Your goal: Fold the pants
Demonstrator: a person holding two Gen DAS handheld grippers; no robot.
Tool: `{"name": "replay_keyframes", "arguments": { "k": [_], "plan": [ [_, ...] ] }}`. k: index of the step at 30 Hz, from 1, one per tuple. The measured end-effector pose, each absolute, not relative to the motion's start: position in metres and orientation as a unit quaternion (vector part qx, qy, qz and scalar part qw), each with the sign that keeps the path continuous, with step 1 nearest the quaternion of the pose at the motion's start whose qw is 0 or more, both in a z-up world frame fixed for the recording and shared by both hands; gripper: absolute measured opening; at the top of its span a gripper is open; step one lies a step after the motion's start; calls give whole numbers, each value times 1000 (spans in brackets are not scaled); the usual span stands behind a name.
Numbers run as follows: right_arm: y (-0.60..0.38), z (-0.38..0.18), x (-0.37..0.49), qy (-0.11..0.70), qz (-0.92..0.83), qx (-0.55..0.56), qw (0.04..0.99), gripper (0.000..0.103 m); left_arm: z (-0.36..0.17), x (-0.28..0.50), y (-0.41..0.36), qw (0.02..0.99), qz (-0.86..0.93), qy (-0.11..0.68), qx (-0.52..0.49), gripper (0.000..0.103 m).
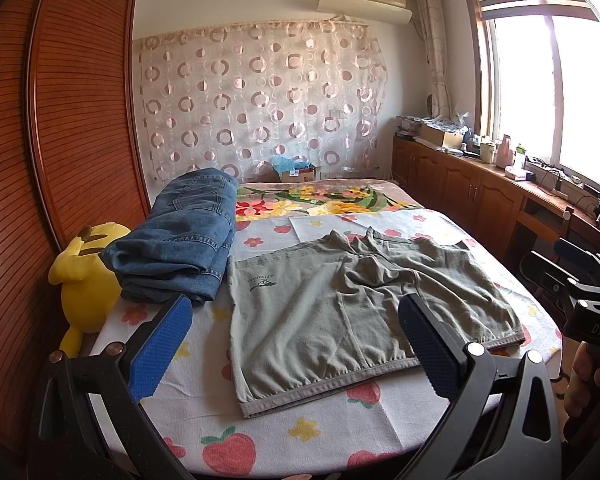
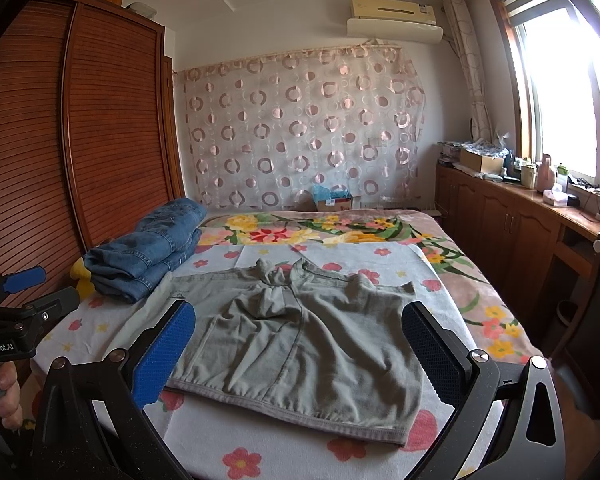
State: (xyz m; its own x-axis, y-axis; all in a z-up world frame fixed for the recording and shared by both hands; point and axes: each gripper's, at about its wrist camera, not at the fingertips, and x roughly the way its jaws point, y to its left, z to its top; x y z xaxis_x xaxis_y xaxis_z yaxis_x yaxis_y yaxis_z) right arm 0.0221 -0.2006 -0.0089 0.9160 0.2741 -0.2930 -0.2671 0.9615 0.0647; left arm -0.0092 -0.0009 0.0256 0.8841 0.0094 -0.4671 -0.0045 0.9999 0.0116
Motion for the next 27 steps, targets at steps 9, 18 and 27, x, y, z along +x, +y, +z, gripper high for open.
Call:
{"name": "replay_keyframes", "arguments": {
  "k": [9,18,27],
  "plan": [
    [-201,-9,22,151,138,12,979,103,25,-10,-1,971,3,240,5,103],
    [-200,-7,22,152,139,12,979,103,36,-13,-4,971,3,238,6,103],
    [-203,-8,25,155,140,18,978,103,37,-9,-9,968,2,252,13,103]
  ]
}}
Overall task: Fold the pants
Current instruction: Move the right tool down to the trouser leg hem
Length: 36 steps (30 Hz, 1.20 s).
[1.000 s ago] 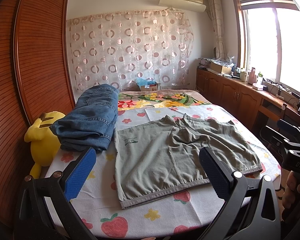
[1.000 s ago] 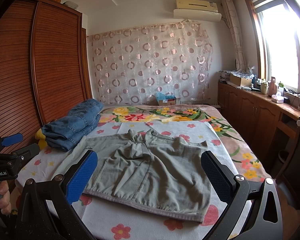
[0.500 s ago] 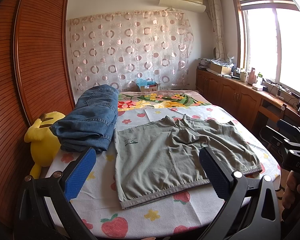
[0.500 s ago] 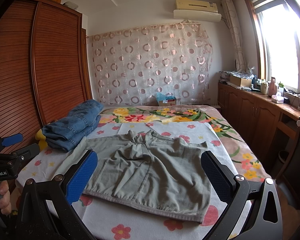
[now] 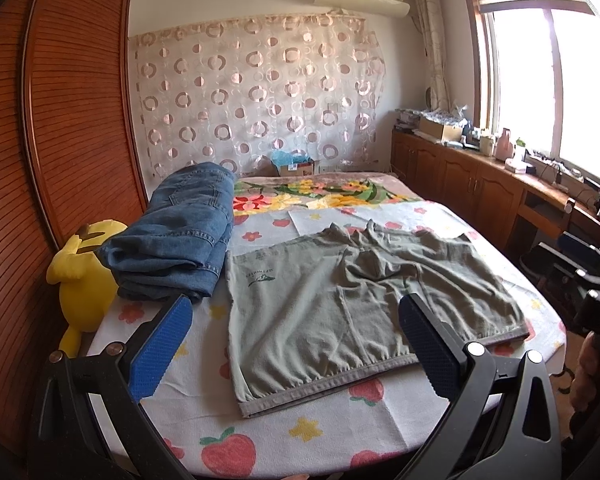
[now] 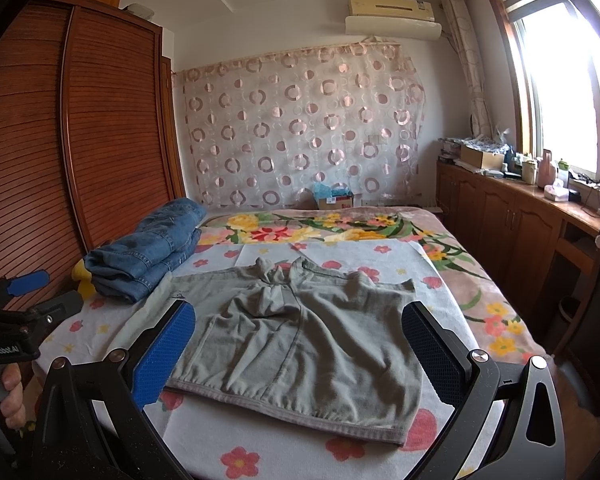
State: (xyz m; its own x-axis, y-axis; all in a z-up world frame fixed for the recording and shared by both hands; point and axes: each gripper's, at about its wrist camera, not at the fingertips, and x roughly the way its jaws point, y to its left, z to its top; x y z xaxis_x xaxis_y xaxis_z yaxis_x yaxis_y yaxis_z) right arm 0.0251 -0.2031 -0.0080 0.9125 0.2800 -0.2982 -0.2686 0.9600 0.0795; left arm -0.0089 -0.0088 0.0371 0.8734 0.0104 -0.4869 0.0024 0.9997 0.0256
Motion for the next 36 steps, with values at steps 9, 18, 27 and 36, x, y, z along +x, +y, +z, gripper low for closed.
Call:
{"name": "replay_keyframes", "arguments": {
  "k": [9,18,27,36],
  "plan": [
    [-214,-15,35,163,137,21,977,102,14,15,-4,959,-34,282,10,103],
    [-223,-14,47,163,137,7,977,97,2,41,-5,953,-54,298,21,103],
    [-236,-14,67,178,127,-5,976,90,-9,61,-3,947,-64,313,21,103],
    [-240,-17,96,213,127,-21,969,77,-19,80,-10,940,-86,330,22,103]
  ]
}}
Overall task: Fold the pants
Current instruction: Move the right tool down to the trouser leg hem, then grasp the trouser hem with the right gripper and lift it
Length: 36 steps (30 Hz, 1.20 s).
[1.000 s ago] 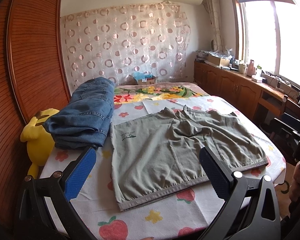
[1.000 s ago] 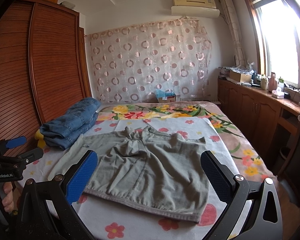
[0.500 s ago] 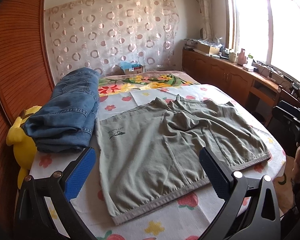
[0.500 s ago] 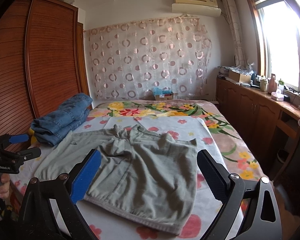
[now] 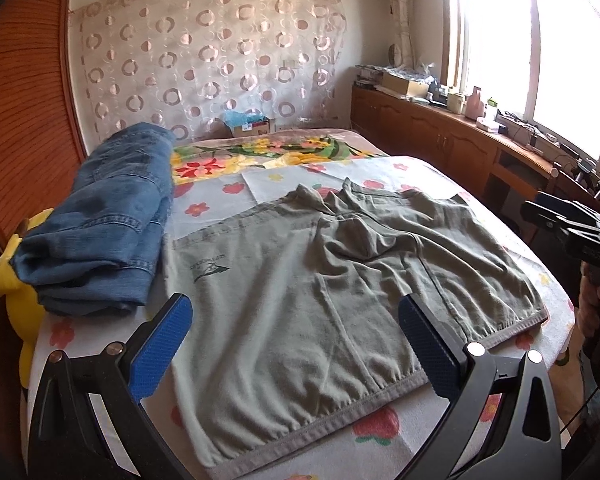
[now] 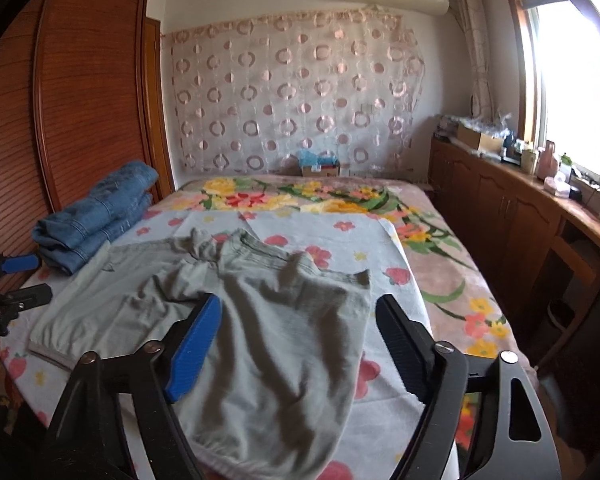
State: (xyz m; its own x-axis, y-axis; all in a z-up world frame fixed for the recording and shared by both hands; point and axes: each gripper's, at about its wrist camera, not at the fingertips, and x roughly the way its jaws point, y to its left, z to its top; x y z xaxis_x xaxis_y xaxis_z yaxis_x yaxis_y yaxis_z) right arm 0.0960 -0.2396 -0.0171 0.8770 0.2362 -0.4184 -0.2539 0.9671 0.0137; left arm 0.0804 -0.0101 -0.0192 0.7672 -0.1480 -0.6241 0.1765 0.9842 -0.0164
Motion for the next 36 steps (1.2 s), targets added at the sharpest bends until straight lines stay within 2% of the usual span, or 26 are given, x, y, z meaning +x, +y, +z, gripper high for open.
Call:
{"name": "replay_keyframes", "arguments": {
  "k": [7,14,22,24,26,27,32,36],
  "plan": [
    [-258,-18,137,265,118,-24,957,54,-34,95,-15,930,-93,353,28,103],
    [-271,-23,179,329,117,-11,937,38,-44,104,-14,920,-99,377,33,103],
    [-271,-3,206,369,121,11,921,30,-57,106,-10,913,-99,395,34,103],
    [-268,0,209,376,120,8,919,23,-59,105,-9,911,-99,398,34,103],
    [-269,2,210,383,126,9,915,7,-61,105,-7,911,-98,400,32,103],
    [-268,5,205,384,132,7,914,4,-62,105,-7,910,-98,401,32,103],
    [-292,26,195,349,87,16,933,1,-65,103,0,909,-94,404,28,103],
    [-300,27,183,359,72,8,931,2,-65,98,9,910,-90,404,19,103]
  ]
}}
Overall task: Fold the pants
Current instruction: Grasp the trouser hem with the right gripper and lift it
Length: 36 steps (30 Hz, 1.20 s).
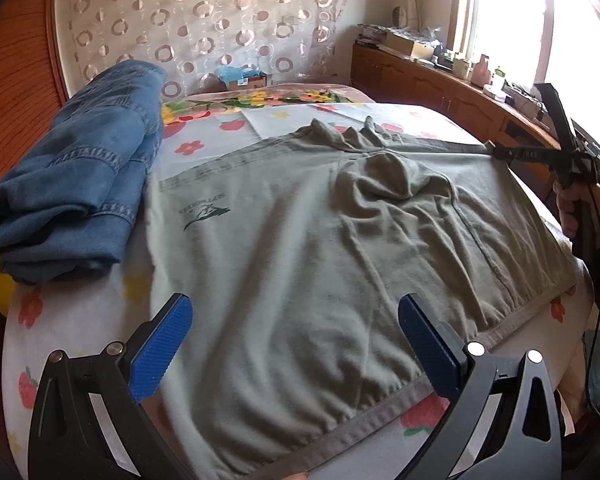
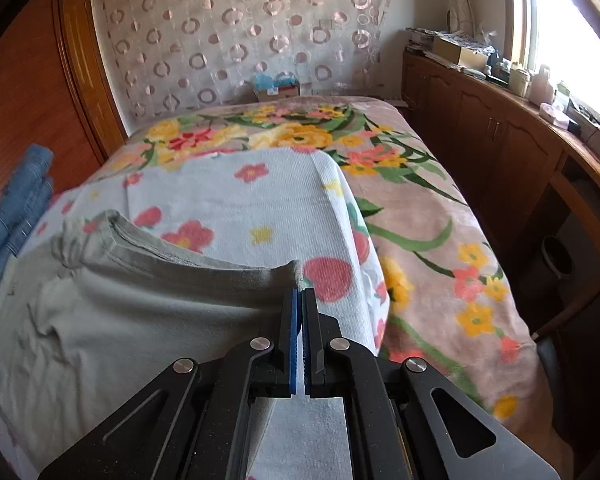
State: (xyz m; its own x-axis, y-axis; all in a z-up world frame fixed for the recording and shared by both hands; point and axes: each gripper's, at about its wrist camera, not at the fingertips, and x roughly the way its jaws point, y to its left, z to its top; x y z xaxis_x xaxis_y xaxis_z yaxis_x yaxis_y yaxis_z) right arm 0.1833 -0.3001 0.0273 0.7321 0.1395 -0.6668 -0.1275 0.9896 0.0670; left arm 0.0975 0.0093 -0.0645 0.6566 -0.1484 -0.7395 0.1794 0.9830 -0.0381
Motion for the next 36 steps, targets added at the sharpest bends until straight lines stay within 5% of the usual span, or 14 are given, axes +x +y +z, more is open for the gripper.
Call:
{"name": "replay_keyframes", "arguments": {
  "k": [6,13,23,36],
  "plan": [
    [-288,37,152,350,87,4,933,6,-66,85,27,909,-86,407,-2,103],
    [-286,33,102,326,103,-16,940,30,-71,62,51,908,-70,413,-21,100],
    [-299,5,14,318,143,-16,937,34,-75,32,66,906,-69,417,-31,73],
    [-326,6,-55,344,144,2,928,40,-76,26,61,907,-63,416,-25,73]
  ]
}}
